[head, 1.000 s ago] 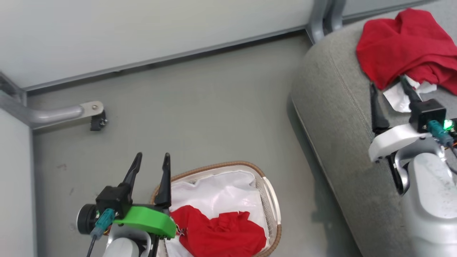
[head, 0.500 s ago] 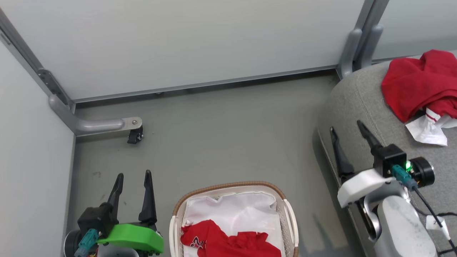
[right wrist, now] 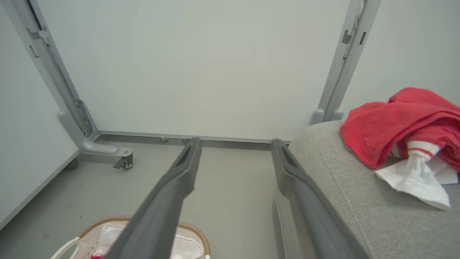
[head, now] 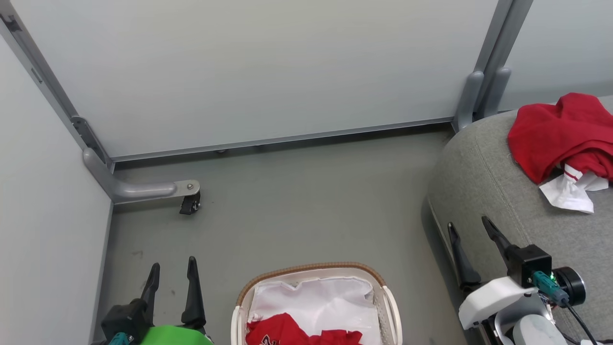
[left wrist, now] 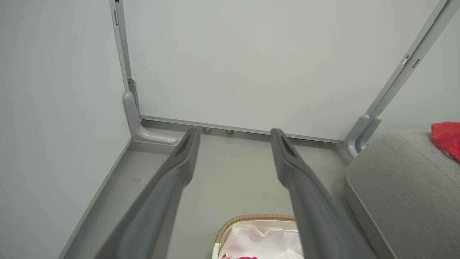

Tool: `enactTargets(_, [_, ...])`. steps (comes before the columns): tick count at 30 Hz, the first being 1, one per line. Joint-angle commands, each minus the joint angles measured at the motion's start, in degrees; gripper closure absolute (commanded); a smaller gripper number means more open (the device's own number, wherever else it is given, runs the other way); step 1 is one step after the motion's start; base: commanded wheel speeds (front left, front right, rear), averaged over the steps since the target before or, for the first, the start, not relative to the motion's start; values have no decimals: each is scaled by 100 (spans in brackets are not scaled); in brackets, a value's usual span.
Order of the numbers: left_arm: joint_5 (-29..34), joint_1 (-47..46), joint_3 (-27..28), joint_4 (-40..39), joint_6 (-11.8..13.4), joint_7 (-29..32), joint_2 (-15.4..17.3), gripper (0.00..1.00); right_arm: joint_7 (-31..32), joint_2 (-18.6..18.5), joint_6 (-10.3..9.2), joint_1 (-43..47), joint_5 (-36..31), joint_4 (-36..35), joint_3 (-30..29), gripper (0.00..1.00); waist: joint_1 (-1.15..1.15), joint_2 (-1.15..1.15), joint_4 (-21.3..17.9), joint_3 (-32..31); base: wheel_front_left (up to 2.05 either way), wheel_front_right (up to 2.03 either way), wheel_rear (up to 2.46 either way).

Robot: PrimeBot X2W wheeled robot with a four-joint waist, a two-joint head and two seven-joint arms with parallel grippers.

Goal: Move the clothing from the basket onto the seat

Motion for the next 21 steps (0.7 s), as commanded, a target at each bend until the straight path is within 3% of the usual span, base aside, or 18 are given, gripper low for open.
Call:
enactTargets(1, [-23, 97, 31, -21, 37, -5, 4, 0, -14, -21, -6, 99, 47, -29, -21, 0, 1, 0, -15, -7, 0, 0, 0])
enactTargets(21, [66, 8, 58, 193, 31, -5, 5, 0, -14, -20, -6, 263, 234, -206, -45, 0, 1, 0, -71, -23, 0, 0, 0])
